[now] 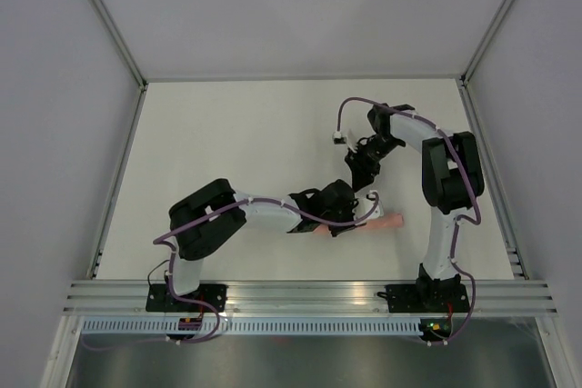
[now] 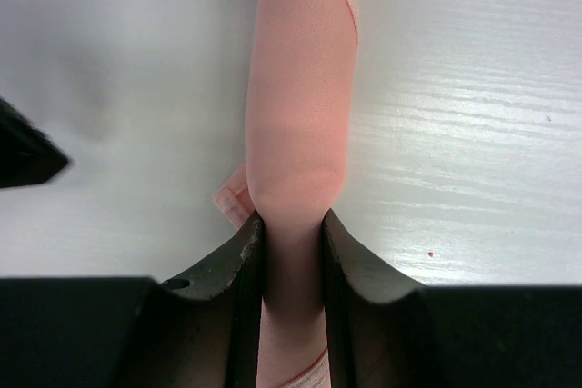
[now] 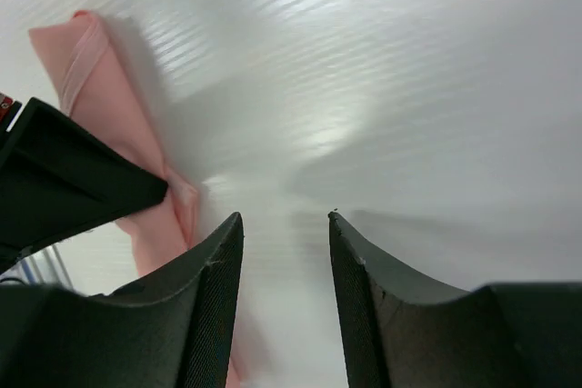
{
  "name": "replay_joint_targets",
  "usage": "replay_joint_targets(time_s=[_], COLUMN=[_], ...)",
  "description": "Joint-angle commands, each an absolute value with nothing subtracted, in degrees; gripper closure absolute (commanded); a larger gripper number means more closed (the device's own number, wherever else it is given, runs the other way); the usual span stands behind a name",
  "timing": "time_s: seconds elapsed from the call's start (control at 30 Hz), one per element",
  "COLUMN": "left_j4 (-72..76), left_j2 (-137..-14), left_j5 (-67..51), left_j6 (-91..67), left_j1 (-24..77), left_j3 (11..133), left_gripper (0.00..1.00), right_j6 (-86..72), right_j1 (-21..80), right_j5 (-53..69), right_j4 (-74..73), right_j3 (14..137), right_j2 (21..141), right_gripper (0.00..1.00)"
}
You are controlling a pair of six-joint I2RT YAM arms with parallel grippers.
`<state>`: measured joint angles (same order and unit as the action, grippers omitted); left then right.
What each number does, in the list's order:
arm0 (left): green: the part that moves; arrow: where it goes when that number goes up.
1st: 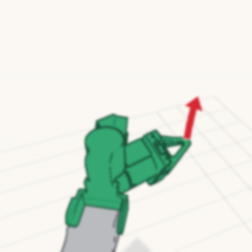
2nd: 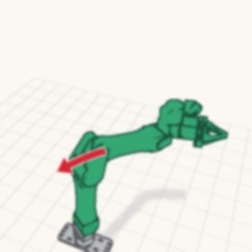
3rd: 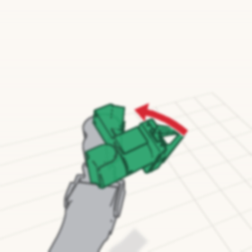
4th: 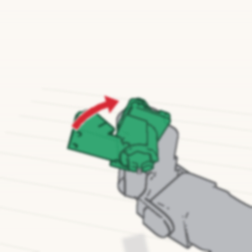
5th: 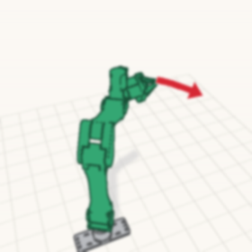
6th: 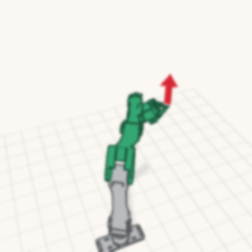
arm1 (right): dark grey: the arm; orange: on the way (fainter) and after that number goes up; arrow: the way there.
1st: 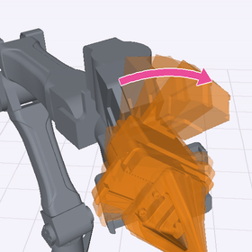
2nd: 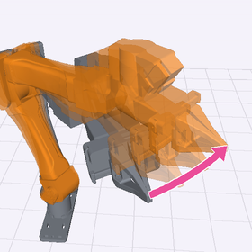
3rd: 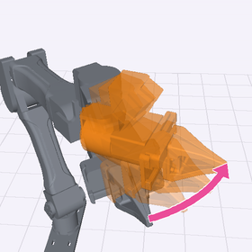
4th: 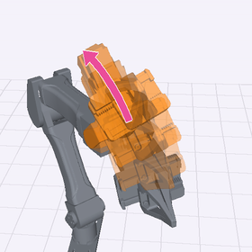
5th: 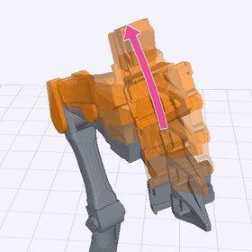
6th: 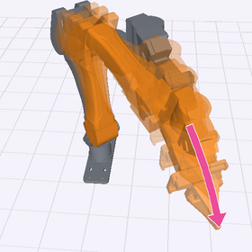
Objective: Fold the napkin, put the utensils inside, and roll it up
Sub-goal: Roll the napkin with the utensil
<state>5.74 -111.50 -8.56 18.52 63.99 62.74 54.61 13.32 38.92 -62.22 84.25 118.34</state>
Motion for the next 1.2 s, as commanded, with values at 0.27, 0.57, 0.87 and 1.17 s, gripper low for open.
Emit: replay_joint_targets(time_s=[0.27,0.57,0.87,1.17], left_j4=[-10.02,-15.11,-20.12,-22.67], left_j2=[-121.81,-124.62,-126.56,-126.13], left_j5=[-10.11,-5.01,-1.67,-4.83], left_j6=[8.8,3.7,-4.12,-14.14], left_j1=[58.54,53.09,47.55,42.45], left_j3=[65.56,68.73,71.98,72.33], left_gripper=[0.98,0.98,0.98,0.98], right_j6=[39.38,34.63,31.2,29.88], right_j1=[3.52,-5.97,-9.93,-11.95], right_j5=[38.15,38.58,34.54,33.66], right_j4=[-54.58,-54.75,-52.13,-52.99], right_j3=[90.44,90.26,84.64,80.6], right_j2=[109.17,101.18,90.81,81.93], right_gripper=[0.51,0.5,0.49,0.45])
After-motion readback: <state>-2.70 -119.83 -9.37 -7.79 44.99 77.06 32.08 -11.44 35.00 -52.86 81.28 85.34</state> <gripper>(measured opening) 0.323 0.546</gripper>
